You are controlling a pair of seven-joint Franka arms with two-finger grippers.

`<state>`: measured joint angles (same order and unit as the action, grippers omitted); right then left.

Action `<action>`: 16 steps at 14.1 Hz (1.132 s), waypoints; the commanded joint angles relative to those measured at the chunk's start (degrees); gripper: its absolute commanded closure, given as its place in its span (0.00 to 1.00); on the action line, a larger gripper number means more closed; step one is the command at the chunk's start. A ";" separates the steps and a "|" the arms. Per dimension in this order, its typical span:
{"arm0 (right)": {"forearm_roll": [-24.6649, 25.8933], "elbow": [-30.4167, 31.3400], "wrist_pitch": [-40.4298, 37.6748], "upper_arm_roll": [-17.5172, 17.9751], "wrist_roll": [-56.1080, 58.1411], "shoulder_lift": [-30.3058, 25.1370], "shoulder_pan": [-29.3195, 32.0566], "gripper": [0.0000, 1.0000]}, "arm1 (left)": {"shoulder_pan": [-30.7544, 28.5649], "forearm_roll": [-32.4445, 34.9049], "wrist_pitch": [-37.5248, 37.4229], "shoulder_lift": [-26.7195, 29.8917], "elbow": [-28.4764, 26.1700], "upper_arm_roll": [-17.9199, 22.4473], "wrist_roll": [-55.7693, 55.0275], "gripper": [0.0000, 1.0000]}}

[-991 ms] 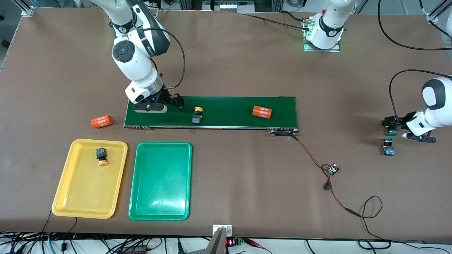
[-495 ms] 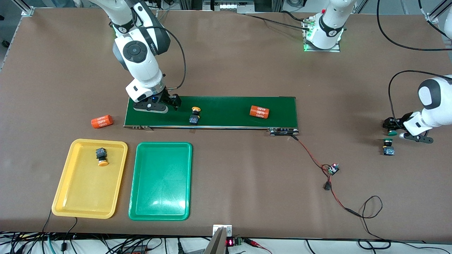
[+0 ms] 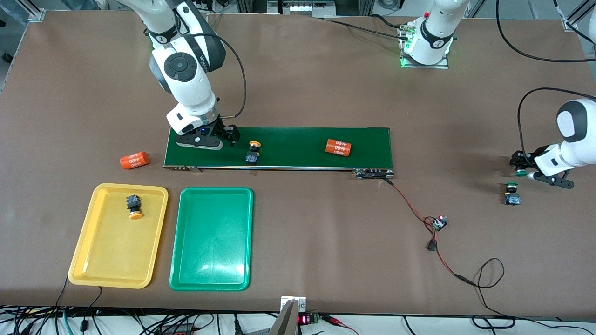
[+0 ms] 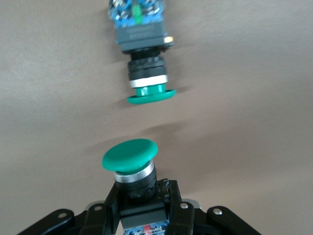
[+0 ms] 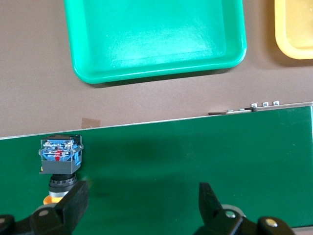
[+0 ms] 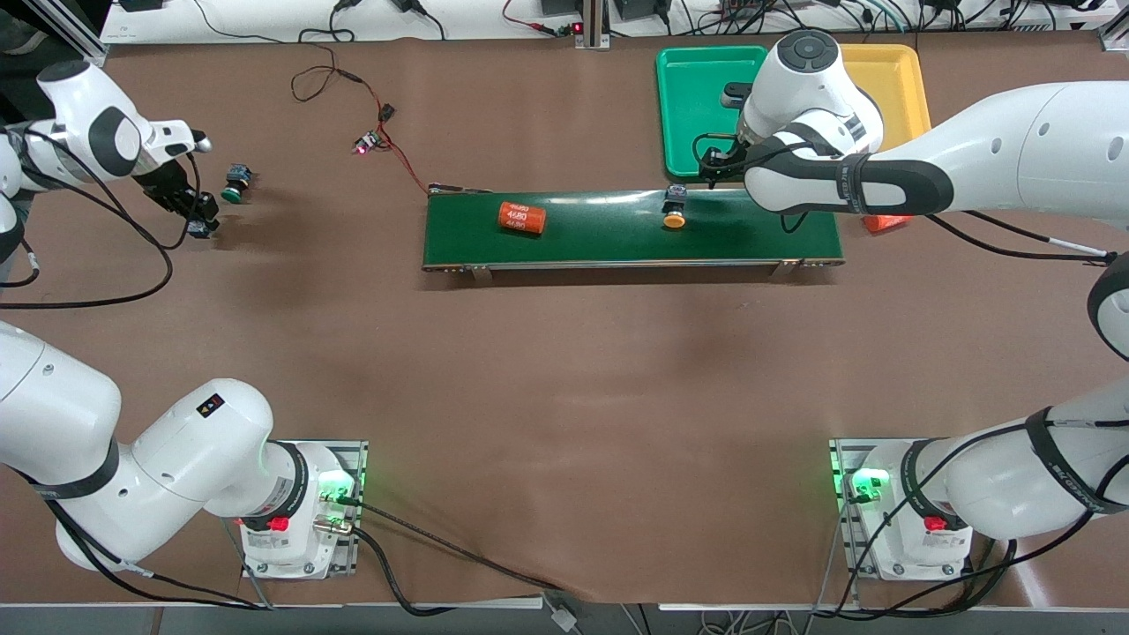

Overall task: Sort buttons by color to trays
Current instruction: 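Grasp the yellow button with the right gripper while the left gripper grasps a green button, then lower the green button onto the belt end with the left gripper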

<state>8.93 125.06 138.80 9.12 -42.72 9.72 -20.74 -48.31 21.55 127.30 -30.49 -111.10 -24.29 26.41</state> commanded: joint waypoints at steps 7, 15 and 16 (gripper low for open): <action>1.00 -3.68 -0.90 -0.24 -1.84 4.08 -0.53 0.00 | 13.57 -9.74 -7.75 13.87 -4.04 0.12 -3.64 1.00; 0.92 -5.79 -0.90 -0.42 -3.16 6.45 -1.32 0.00 | 25.52 -15.21 -13.92 16.52 -4.83 -4.28 -9.18 1.00; 0.92 -6.05 -0.90 -0.42 -3.16 6.72 -1.32 0.00 | 27.11 -16.62 -13.66 16.26 -4.83 -4.28 -11.53 1.00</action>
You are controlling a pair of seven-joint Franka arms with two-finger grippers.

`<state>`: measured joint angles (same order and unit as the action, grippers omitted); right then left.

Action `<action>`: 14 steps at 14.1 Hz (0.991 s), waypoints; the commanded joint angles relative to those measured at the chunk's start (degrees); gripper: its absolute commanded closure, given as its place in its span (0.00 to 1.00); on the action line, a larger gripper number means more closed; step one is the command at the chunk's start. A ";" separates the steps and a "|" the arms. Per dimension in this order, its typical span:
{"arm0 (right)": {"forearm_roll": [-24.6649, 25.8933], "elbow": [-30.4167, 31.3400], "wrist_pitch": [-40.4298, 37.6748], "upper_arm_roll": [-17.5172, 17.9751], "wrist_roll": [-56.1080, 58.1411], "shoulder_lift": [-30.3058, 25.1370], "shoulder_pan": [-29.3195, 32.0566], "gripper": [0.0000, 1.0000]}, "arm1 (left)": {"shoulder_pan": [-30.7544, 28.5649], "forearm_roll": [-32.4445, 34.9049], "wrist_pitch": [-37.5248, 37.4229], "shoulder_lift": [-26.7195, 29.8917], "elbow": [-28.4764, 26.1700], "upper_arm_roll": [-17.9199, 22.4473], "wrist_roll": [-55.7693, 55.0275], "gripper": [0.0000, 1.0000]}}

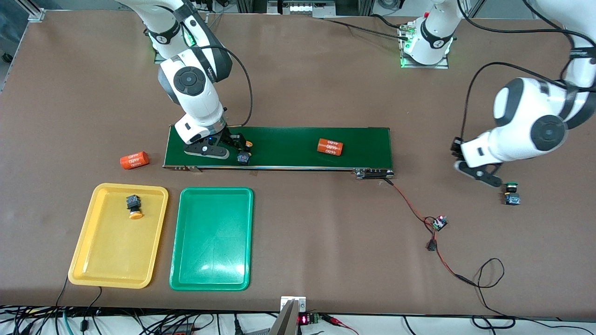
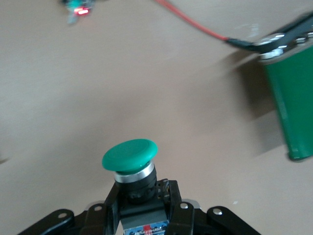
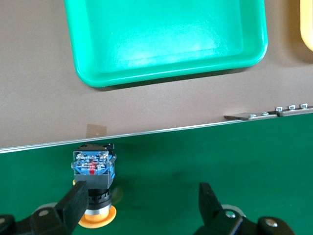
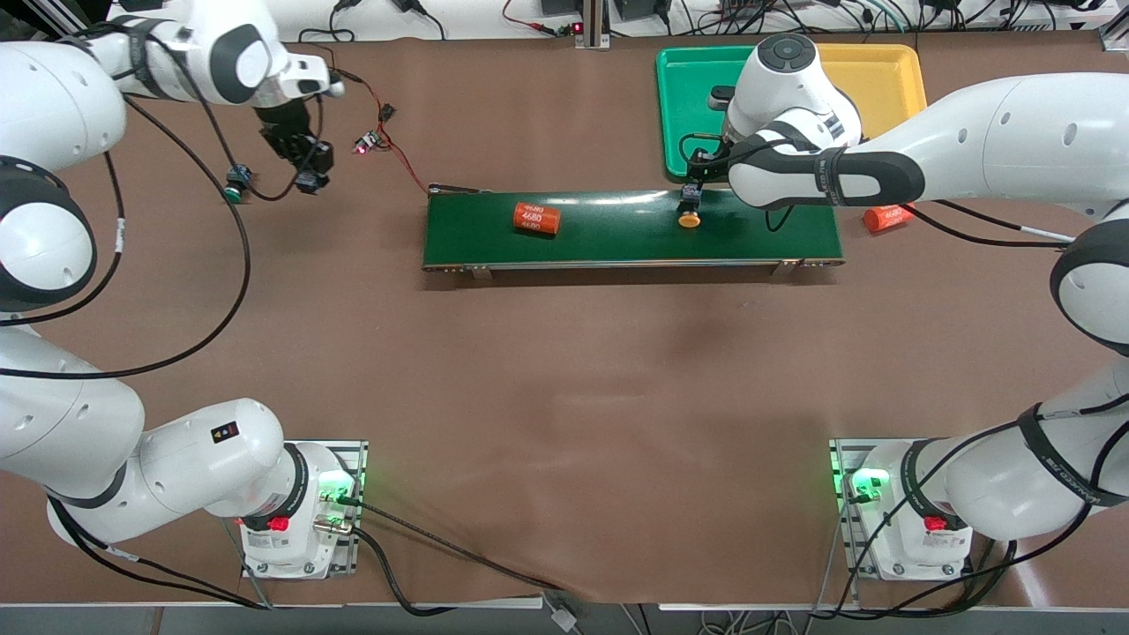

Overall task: Sort buttons by color to trays
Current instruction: 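Lower the green button onto the belt end with the left gripper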

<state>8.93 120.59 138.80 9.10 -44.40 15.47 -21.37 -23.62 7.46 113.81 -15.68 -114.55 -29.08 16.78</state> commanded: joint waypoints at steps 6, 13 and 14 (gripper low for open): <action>1.00 -1.85 -0.81 -0.40 -1.65 1.50 -0.69 0.00 | 10.43 -8.49 0.88 0.04 -1.37 0.52 -12.65 1.00; 0.91 -2.20 -0.73 -1.45 -1.74 2.55 -2.09 0.00 | 15.62 -10.71 6.85 -4.35 -1.46 0.60 -15.81 1.00; 0.91 -2.20 -0.47 -2.24 -1.74 2.81 -2.79 0.00 | 15.62 -10.71 7.99 -5.14 -1.46 0.69 -15.81 1.00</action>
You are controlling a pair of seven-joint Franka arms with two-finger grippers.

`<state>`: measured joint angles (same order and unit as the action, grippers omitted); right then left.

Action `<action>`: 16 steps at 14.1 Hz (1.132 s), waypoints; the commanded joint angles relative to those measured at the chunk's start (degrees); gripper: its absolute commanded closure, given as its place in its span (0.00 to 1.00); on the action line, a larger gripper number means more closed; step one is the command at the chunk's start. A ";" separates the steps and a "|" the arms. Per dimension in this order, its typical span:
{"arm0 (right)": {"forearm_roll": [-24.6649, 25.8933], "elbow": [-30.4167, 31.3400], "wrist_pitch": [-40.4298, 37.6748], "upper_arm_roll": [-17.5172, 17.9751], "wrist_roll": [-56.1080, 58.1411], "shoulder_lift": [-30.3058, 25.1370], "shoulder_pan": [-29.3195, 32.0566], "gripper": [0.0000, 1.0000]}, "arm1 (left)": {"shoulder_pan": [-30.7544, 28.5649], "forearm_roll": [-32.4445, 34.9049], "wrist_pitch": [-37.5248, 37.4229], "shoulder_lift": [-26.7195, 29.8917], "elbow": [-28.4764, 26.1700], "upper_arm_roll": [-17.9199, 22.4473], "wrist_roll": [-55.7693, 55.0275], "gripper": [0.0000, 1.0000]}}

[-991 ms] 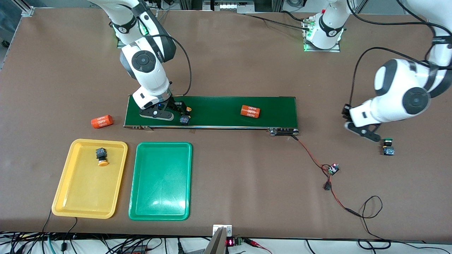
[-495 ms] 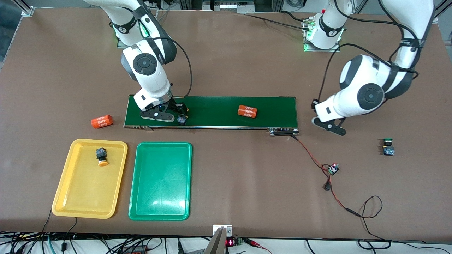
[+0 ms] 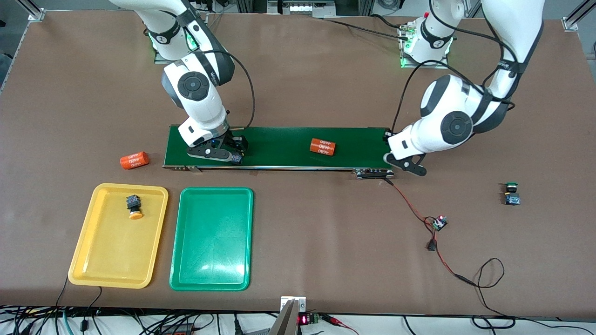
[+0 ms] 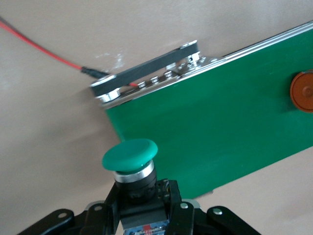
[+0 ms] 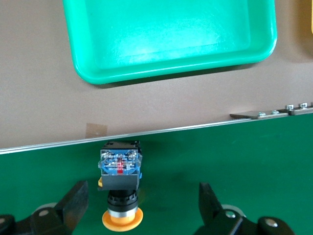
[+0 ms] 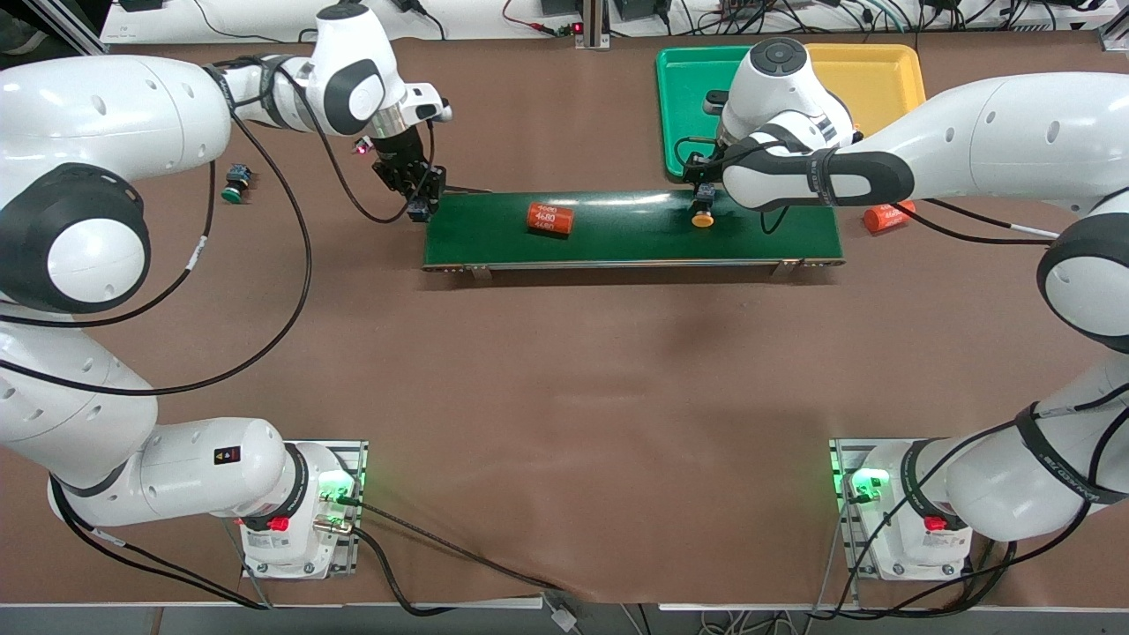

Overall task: Sort buttons by color to trays
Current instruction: 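Lower the green button onto the belt end with the left gripper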

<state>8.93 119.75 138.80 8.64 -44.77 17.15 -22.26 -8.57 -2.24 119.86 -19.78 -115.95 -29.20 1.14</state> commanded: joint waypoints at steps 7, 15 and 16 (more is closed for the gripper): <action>1.09 -2.68 -0.38 -3.19 -0.85 3.06 -2.44 0.00 | 3.38 -1.10 8.71 -3.68 -1.11 0.98 -1.75 1.00; 1.35 -3.64 -0.29 -4.25 -0.15 3.94 -2.53 0.19 | 5.40 -1.01 10.84 -3.95 -3.05 0.98 -1.93 0.40; 1.35 -3.73 -0.37 -4.25 -0.06 3.95 -2.53 0.21 | 5.41 -1.01 10.49 -3.69 -3.05 0.98 -1.32 0.00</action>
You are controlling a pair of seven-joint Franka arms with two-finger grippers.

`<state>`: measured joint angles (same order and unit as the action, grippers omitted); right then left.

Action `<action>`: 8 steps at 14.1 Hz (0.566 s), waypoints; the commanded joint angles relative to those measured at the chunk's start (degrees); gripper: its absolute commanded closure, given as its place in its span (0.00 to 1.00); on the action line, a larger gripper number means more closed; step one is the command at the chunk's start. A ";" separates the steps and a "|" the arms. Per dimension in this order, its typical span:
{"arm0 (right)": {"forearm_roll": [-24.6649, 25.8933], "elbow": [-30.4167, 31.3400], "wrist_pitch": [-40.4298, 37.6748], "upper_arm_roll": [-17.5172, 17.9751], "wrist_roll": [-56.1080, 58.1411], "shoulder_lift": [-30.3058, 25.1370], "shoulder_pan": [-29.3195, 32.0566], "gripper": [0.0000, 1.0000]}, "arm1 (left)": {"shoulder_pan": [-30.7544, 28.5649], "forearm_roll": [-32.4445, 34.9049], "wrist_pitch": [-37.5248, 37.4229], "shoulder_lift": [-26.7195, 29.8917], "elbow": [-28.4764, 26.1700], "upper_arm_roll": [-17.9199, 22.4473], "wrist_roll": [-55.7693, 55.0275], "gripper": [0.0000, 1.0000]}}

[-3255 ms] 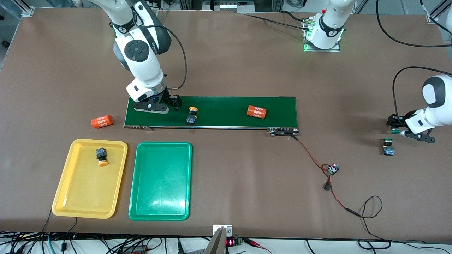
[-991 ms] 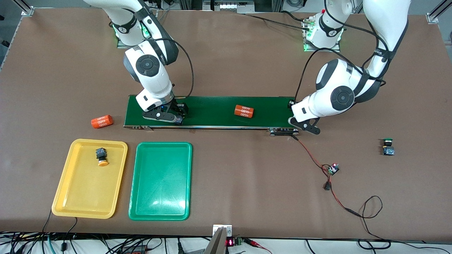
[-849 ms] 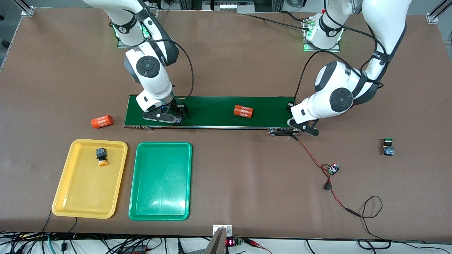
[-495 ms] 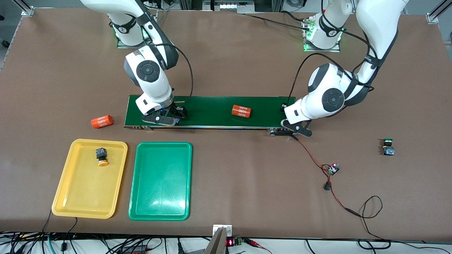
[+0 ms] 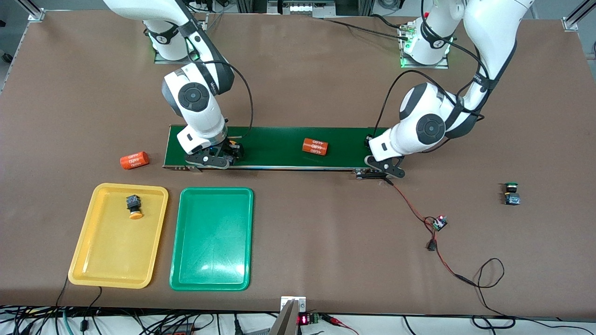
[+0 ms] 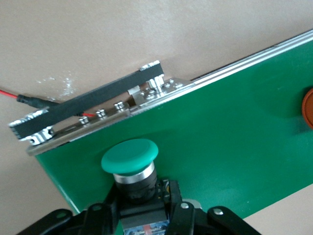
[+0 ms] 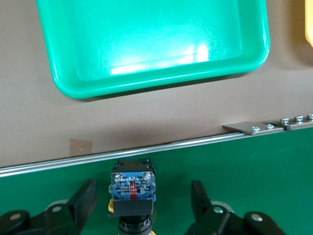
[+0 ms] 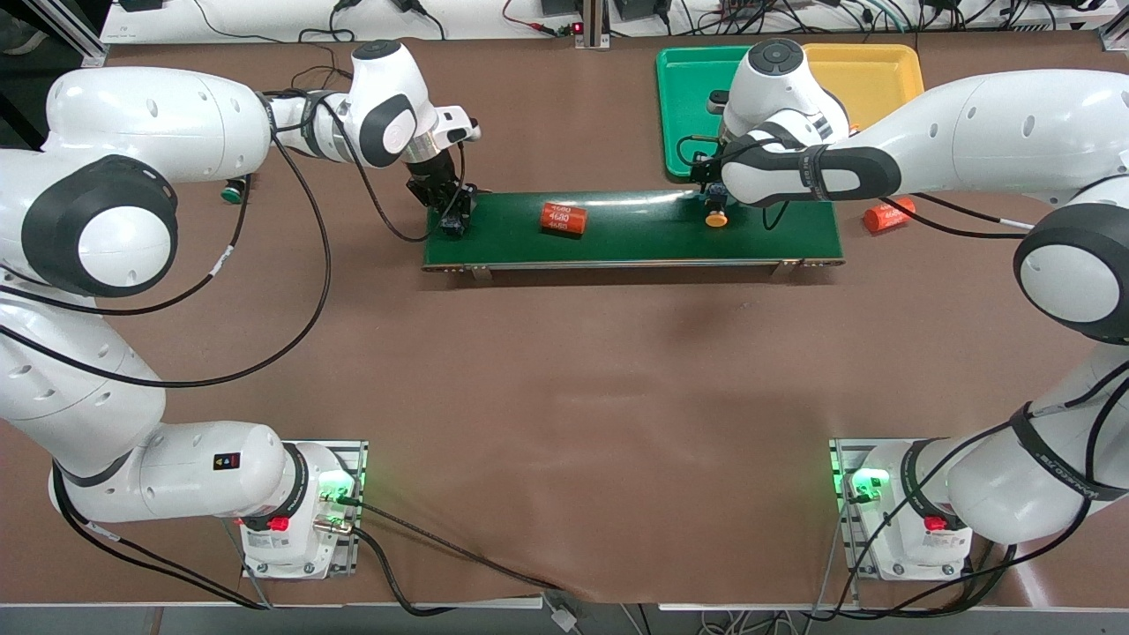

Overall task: Sort buttons by color to trays
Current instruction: 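Lower the green button onto the belt end with the left gripper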

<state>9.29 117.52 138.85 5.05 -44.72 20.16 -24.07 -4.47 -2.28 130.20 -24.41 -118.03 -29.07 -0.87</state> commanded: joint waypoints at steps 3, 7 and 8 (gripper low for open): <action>0.99 -1.68 -0.34 -0.83 -0.02 1.20 -0.62 0.22 | 1.30 -0.97 -2.92 5.32 -0.18 0.68 -0.09 0.00; 1.08 -1.68 -0.16 -1.09 -0.02 1.81 -0.62 0.24 | -5.35 0.08 -9.17 10.87 1.66 1.29 0.34 0.00; 1.08 -1.68 -0.16 -1.09 0.25 1.99 -0.62 0.30 | -8.16 1.74 -9.18 10.70 2.19 1.99 0.69 0.00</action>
<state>9.34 117.02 138.85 4.46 -44.64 21.12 -24.11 -7.37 -2.03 122.80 -15.53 -115.93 -27.85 -1.08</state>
